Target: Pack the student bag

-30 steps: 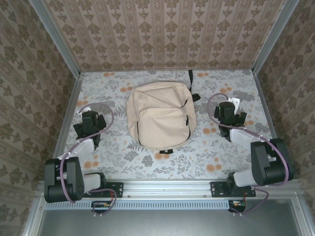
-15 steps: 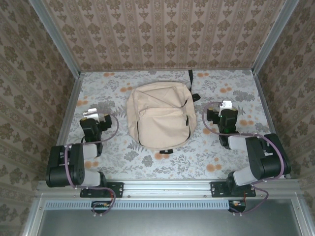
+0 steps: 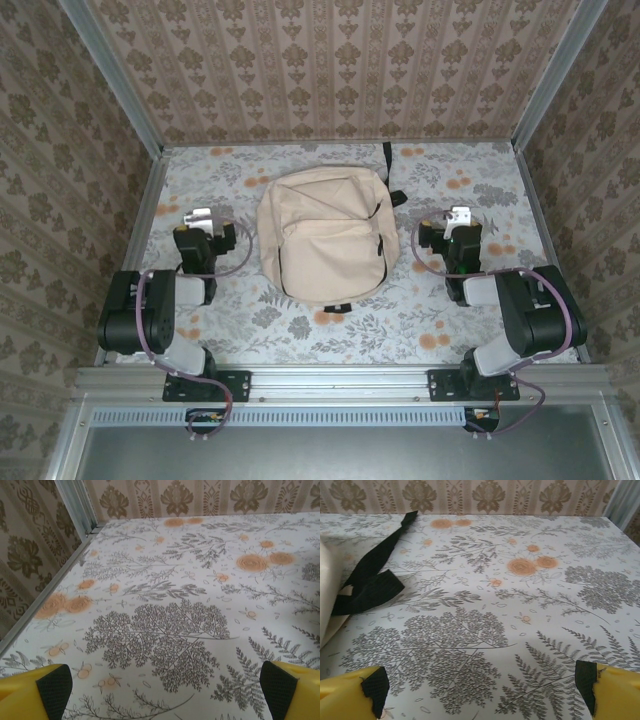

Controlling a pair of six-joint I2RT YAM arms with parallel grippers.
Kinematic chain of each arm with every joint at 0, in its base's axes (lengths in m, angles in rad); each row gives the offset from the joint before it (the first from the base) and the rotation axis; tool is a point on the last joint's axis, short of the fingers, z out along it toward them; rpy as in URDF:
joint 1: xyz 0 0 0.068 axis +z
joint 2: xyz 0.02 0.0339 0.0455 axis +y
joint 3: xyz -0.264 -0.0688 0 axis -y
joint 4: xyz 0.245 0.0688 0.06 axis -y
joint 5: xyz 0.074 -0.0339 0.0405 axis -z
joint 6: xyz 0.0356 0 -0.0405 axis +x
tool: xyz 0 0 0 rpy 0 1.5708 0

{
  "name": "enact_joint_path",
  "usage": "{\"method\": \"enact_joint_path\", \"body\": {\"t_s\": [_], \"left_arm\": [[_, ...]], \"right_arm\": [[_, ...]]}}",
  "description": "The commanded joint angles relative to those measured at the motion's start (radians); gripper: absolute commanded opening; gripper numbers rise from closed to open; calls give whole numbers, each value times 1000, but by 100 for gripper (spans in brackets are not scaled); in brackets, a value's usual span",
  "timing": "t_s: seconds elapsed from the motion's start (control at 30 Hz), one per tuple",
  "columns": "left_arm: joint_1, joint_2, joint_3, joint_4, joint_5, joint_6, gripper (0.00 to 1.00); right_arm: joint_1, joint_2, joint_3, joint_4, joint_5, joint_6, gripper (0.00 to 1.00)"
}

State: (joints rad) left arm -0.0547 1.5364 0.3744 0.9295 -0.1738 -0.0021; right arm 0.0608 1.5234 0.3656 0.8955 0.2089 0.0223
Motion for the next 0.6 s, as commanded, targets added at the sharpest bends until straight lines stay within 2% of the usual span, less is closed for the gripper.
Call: {"method": "enact_joint_path", "body": {"t_s": [0.0, 0.57], "left_arm": [[-2, 2, 10, -28, -49, 25, 100], [-13, 5, 15, -33, -23, 49, 100]], "right_arm": [[-10, 10, 24, -1, 17, 30, 100], [-12, 9, 26, -6, 14, 31, 100]]}}
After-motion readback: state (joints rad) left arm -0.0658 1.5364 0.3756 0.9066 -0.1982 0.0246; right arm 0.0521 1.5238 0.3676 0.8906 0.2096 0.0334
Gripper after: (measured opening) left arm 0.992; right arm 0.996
